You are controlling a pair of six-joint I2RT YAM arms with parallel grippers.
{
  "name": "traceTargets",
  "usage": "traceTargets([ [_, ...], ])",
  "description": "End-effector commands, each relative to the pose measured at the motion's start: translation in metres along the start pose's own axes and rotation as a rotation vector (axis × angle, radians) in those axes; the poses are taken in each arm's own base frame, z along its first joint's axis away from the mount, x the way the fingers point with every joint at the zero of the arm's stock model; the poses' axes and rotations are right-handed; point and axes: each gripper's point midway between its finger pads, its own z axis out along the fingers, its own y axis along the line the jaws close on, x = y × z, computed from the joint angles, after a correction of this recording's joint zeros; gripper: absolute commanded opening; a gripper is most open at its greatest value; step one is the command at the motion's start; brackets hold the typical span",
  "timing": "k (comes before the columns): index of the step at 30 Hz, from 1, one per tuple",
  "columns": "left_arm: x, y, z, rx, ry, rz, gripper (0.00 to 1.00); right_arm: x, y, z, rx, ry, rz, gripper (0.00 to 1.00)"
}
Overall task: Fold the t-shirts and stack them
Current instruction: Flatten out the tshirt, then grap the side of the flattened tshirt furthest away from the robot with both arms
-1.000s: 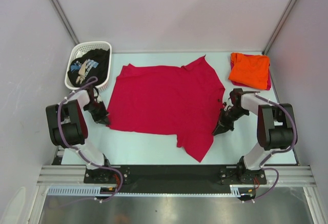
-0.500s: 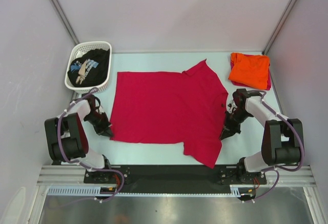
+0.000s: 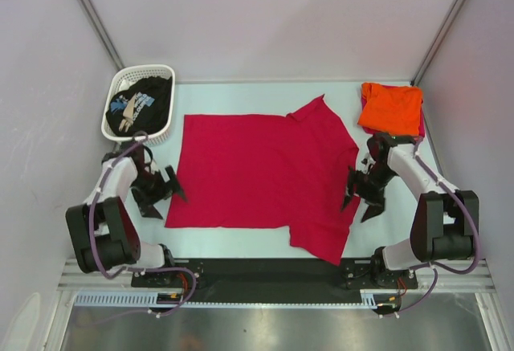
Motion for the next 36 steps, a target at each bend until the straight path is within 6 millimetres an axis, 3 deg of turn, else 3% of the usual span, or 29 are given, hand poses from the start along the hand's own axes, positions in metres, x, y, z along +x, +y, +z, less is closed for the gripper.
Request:
traceTargets([
  [1,-0.046,-0.031,-0.080,0.036,-0.290,0.096,0.99,-0.014,0.005,-0.055,0.040,-0.146,-0.030,1.00],
  [2,-0.052,-0.035,-0.085,0.030,-0.321,0.113,1.00,-0.030,0.012,-0.080,0.032,-0.233,-0.043,1.00],
  [4,-0.059,-0.043,-0.090,0.059,-0.342,0.125,1.00,-0.041,0.018,-0.102,0.015,-0.273,-0.061,1.00],
  [5,-0.065,-0.050,-0.093,0.086,-0.374,0.133,1.00,-0.060,0.029,-0.117,-0.003,-0.333,-0.084,1.00],
  [7,-0.080,-0.072,-0.101,0.186,-0.448,0.123,1.00,-0.088,0.040,-0.129,-0.023,-0.429,-0.106,1.00],
  [8,-0.086,-0.085,-0.104,0.231,-0.481,0.132,1.00,-0.112,0.051,-0.128,-0.052,-0.470,-0.121,1.00],
  [10,-0.108,-0.107,-0.111,0.298,-0.571,0.117,1.00,-0.138,0.065,-0.121,-0.093,-0.476,-0.123,1.00],
  [11,-0.111,-0.120,-0.107,0.307,-0.570,0.144,1.00,-0.163,0.071,-0.102,-0.098,-0.457,-0.126,1.00],
  [12,-0.123,-0.132,-0.116,0.314,-0.593,0.159,1.00,-0.174,0.082,-0.096,-0.115,-0.454,-0.145,1.00],
  [13,-0.135,-0.137,-0.096,0.281,-0.531,0.165,1.00,-0.185,0.089,-0.091,-0.124,-0.450,-0.160,1.00],
  [14,-0.140,-0.148,-0.092,0.281,-0.508,0.192,1.00,-0.199,0.097,-0.084,-0.137,-0.454,-0.174,1.00],
  [15,-0.157,-0.164,-0.112,0.284,-0.558,0.218,1.00,-0.219,0.108,-0.080,-0.155,-0.454,-0.185,1.00],
  [16,-0.172,-0.167,-0.098,0.244,-0.542,0.236,0.99,-0.228,0.116,-0.075,-0.165,-0.447,-0.213,1.00],
  [17,-0.189,-0.184,-0.117,0.259,-0.601,0.260,1.00,-0.239,0.121,-0.075,-0.163,-0.454,-0.219,1.00],
  [18,-0.200,-0.190,-0.117,0.257,-0.606,0.262,1.00,-0.253,0.123,-0.060,-0.158,-0.424,-0.219,1.00],
  [19,-0.213,-0.190,-0.100,0.230,-0.565,0.251,1.00,-0.270,0.139,-0.080,-0.184,-0.482,-0.246,1.00],
  [20,-0.224,-0.191,-0.094,0.209,-0.557,0.247,1.00,-0.276,0.143,-0.086,-0.183,-0.485,-0.244,0.99],
  [21,-0.245,-0.208,-0.119,0.225,-0.615,0.265,1.00,-0.285,0.147,-0.086,-0.189,-0.488,-0.246,0.99],
  [22,-0.247,-0.207,-0.116,0.194,-0.579,0.268,1.00,-0.303,0.158,-0.097,-0.208,-0.533,-0.253,0.98],
  [23,-0.273,-0.220,-0.112,0.202,-0.583,0.275,1.00,-0.308,0.160,-0.094,-0.207,-0.525,-0.242,0.98],
  [24,-0.280,-0.223,-0.112,0.198,-0.580,0.282,1.00,-0.315,0.163,-0.097,-0.213,-0.537,-0.241,0.98],
  [25,-0.283,-0.221,-0.103,0.175,-0.545,0.277,1.00,-0.327,0.163,-0.086,-0.207,-0.534,-0.229,0.97],
  [26,-0.292,-0.226,-0.098,0.200,-0.538,0.273,1.00,-0.335,0.171,-0.098,-0.237,-0.575,-0.232,0.97],
  [30,-0.300,-0.220,-0.069,0.197,-0.493,0.252,1.00,-0.360,0.174,-0.089,-0.244,-0.626,-0.200,0.95],
  [36,-0.295,-0.211,-0.033,0.204,-0.404,0.238,0.99,-0.385,0.179,-0.046,-0.266,-0.615,-0.179,0.91],
])
